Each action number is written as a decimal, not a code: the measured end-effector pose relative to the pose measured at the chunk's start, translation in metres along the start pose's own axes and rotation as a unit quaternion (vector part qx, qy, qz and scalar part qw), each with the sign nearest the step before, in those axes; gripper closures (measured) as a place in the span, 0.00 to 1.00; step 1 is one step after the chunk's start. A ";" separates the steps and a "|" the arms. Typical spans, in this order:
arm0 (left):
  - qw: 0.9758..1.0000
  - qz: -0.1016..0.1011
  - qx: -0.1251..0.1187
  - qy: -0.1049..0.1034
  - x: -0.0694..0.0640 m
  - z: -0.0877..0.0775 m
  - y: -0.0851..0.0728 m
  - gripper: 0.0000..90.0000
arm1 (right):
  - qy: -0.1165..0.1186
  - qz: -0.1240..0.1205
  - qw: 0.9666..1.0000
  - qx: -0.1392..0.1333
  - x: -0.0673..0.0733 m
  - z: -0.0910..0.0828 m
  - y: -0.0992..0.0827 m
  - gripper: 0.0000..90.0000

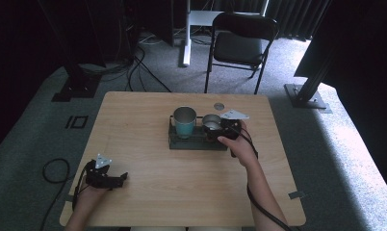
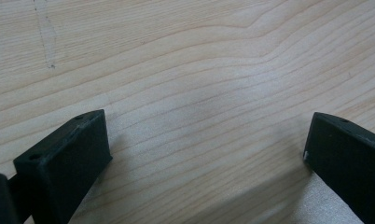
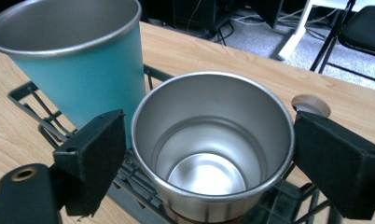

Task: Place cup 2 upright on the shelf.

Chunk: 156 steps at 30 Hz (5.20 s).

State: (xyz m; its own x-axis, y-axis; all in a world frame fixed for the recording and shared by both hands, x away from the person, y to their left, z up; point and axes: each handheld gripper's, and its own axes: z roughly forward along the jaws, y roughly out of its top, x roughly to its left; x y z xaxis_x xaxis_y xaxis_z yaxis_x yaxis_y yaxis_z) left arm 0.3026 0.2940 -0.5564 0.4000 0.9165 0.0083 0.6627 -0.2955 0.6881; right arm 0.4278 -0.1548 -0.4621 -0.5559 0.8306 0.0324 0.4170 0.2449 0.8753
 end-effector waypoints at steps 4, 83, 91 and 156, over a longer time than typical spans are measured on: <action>1.000 0.000 0.000 0.000 0.000 0.000 0.000 0.01 | 0.001 0.002 1.000 -0.007 -0.004 -0.007 0.001 0.12; 1.000 0.001 0.001 0.000 0.000 0.000 0.000 0.01 | -0.059 0.038 0.996 0.047 -0.053 -0.073 -0.124 0.12; 1.000 0.001 0.001 0.000 0.000 0.000 0.000 0.01 | -0.064 0.038 0.996 0.058 -0.052 -0.084 -0.135 0.12; 1.000 0.001 0.000 0.000 0.000 0.000 0.000 0.01 | -0.216 0.144 0.959 0.118 -0.060 -0.133 -0.181 0.12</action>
State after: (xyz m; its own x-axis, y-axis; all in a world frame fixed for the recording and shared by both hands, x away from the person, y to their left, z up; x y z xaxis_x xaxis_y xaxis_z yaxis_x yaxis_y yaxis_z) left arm 0.3025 0.2941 -0.5564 0.4006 0.9162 0.0101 0.6626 -0.2973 0.6874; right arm 0.2903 -0.3153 -0.5584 -0.0661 0.9978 0.0086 0.6884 0.0393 0.7243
